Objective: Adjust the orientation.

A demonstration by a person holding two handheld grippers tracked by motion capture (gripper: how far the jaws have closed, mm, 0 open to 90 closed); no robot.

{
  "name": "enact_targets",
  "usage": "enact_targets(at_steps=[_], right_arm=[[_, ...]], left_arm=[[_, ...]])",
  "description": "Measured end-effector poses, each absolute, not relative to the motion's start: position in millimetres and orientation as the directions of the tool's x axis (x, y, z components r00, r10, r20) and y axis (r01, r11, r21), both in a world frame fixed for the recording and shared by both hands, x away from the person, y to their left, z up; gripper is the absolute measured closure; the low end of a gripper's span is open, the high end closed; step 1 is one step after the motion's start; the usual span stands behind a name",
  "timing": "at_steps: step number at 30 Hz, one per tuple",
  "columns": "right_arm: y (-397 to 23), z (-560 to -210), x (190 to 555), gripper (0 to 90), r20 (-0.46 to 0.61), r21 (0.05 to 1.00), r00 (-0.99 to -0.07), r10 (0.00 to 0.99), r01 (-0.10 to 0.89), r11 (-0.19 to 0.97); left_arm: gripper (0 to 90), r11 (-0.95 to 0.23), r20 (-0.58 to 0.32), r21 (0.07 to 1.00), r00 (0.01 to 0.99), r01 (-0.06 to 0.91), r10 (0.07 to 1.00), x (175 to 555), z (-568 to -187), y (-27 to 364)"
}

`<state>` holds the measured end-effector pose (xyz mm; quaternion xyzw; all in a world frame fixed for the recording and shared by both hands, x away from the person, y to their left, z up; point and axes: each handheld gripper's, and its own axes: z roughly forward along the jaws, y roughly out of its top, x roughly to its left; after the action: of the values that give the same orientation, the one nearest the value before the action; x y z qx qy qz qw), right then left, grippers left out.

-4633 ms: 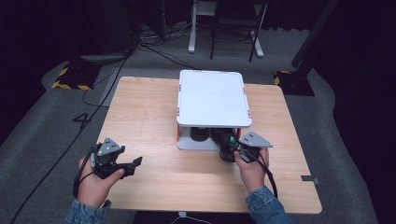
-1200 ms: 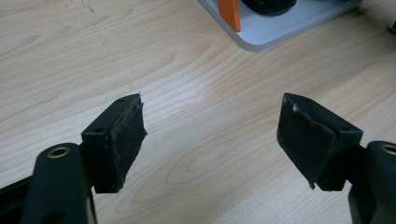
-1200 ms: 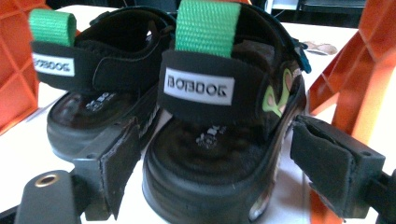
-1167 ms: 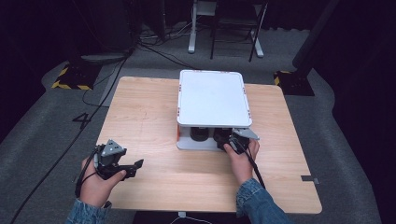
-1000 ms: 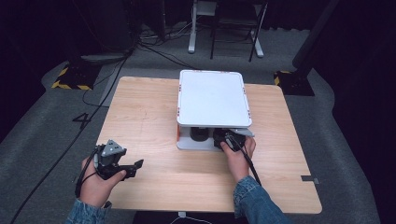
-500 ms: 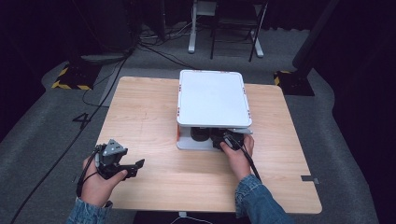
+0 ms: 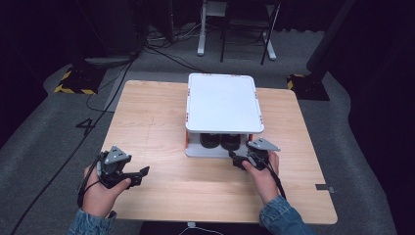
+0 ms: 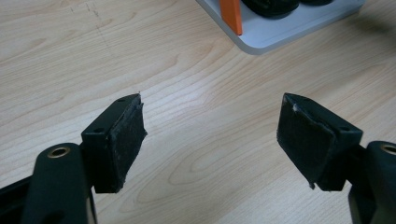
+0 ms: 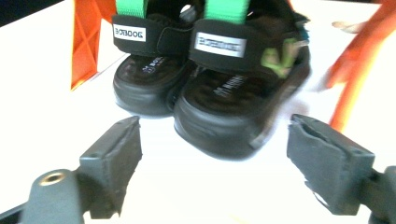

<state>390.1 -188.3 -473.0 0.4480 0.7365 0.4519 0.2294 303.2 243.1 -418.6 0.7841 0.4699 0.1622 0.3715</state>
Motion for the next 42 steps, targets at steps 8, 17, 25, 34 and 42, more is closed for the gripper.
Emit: enact_targets(at_steps=[8,17,25,34,42], right_arm=[[-236.5,-442.7,357.2,25.0,0.082,0.904,-0.511,0.855,0.400,0.152],[-278.0,-412.0,343.2,24.7,0.036,0.894,-0.503,0.864,0.402,0.197],[-333.1,-400.9,336.1,15.6,0.030,0.868,-0.464,0.885,0.451,0.207],[-367.7,-400.8,334.1,15.5,0.059,0.836,-0.434,0.899,0.513,0.193],[-380.4,-414.2,339.7,15.7,0.073,0.797,-0.389,0.918,0.576,0.181]], left_arm=[[23.9,-0.280,-0.095,0.740,0.508,0.611,0.856,302.4,-417.3,242.9],[23.3,-0.268,-0.104,0.747,0.505,0.608,0.857,308.0,-421.2,249.0],[20.2,-0.277,-0.098,0.747,0.512,0.604,0.853,313.1,-424.4,259.4],[16.7,-0.299,-0.069,0.742,0.512,0.600,0.856,317.1,-430.1,270.3],[16.3,-0.312,-0.060,0.724,0.507,0.616,0.860,319.4,-437.1,272.3]])
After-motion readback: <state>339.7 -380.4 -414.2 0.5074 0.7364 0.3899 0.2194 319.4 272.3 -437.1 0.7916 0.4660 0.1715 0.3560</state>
